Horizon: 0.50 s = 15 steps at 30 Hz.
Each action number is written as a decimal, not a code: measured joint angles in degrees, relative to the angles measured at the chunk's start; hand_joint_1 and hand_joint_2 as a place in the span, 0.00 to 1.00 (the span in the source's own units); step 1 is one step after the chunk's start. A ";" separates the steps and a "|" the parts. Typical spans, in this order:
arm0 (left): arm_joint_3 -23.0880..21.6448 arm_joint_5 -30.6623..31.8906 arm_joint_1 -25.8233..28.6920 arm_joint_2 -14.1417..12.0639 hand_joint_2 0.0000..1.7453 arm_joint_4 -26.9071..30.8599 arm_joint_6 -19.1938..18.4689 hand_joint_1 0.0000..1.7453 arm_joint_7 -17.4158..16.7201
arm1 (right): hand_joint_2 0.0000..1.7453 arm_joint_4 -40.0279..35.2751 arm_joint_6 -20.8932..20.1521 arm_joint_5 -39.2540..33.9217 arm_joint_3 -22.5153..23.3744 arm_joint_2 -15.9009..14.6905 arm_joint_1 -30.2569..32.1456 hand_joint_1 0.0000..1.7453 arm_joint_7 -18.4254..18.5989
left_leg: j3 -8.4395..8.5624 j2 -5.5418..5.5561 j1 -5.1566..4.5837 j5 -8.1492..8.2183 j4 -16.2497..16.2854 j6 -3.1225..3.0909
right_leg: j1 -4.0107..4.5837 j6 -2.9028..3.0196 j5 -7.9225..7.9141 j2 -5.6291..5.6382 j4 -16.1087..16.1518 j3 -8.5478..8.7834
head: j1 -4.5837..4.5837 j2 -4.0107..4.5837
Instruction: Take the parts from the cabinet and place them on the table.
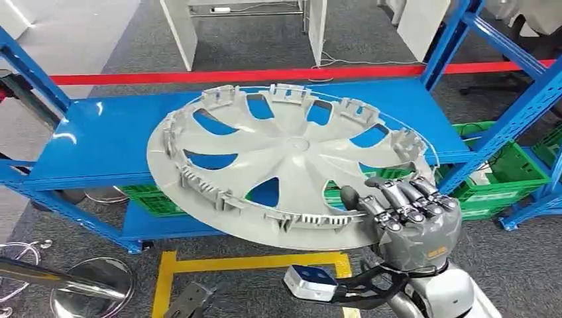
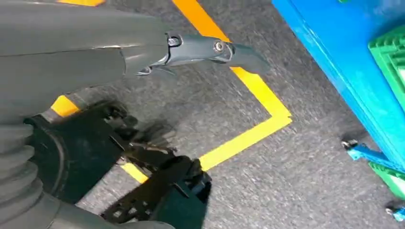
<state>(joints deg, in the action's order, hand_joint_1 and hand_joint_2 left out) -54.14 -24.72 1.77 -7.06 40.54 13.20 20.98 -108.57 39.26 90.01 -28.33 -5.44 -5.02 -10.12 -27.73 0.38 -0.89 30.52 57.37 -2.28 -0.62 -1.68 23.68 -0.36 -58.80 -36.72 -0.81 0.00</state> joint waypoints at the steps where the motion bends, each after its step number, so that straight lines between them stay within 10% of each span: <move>1: -0.13 0.42 0.03 0.11 1.00 0.00 -0.13 0.00 -0.02 | 1.00 -0.72 0.00 0.02 0.31 0.00 0.67 1.00 -0.57 | -0.15 -0.26 0.90 -1.24 -1.41 -0.01 | 0.01 -0.35 0.20 0.04 -0.11 -0.39 | 0.09 0.00; 4: -0.54 1.44 -0.56 0.35 1.00 0.00 -0.13 0.00 -0.83 | 1.00 -2.71 0.00 0.00 1.48 0.00 2.42 1.00 -2.18 | -2.61 -0.47 0.71 -3.16 -1.24 -0.28 | -0.06 -0.84 9.60 0.24 -7.89 -2.97 | 0.48 0.00; 6: -0.98 1.73 -0.87 0.48 1.00 0.00 -0.11 0.00 -1.09 | 1.00 -3.67 0.00 0.00 1.99 0.00 3.11 1.00 -2.53 | -4.51 -0.57 0.64 -4.47 -0.94 -0.22 | -0.04 -1.20 12.81 0.25 -15.68 -4.22 | 0.50 0.00; 8: -1.20 2.01 -1.29 0.52 1.00 -0.02 0.04 0.00 -1.29 | 1.00 -4.76 0.00 0.00 2.75 0.00 3.37 1.00 -2.64 | -6.50 -0.72 0.64 -5.63 -0.52 0.02 | -0.06 -1.34 9.48 0.23 -16.35 -2.43 | 0.48 0.00; 10: -1.18 2.03 -1.94 0.74 1.00 -0.07 0.33 0.00 -1.38 | 1.00 -5.84 0.00 0.02 3.04 0.00 3.33 1.00 -2.29 | -8.37 -0.75 0.71 -6.66 0.09 0.41 | -0.12 -1.34 5.52 0.22 -9.34 3.24 | 0.46 -0.02; 12: -0.85 2.12 -2.73 0.81 1.00 -0.13 0.68 0.00 -1.46 | 1.00 -6.95 0.00 0.02 3.08 -0.02 3.06 1.00 -1.53 | -9.69 -0.62 0.39 -7.47 1.09 1.03 | 0.02 -1.28 8.67 0.33 1.52 10.80 | 0.70 0.00; 15: -0.46 2.92 -3.22 0.83 1.00 -0.35 0.64 0.00 -1.72 | 1.00 -8.30 0.00 0.00 3.08 -0.33 3.16 1.00 -0.70 | -10.05 -0.65 0.52 -9.33 0.68 1.77 | 0.37 0.11 8.60 0.42 1.80 9.60 | 0.55 0.00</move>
<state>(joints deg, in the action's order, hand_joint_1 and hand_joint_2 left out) -54.60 -21.80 -1.45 -6.23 40.20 13.84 19.26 -116.86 39.26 90.01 -25.24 -5.77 -1.86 -10.82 -37.78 -0.27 -0.37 21.20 58.05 -0.52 -0.25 -1.56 32.28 0.06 -57.00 -27.12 -0.26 0.00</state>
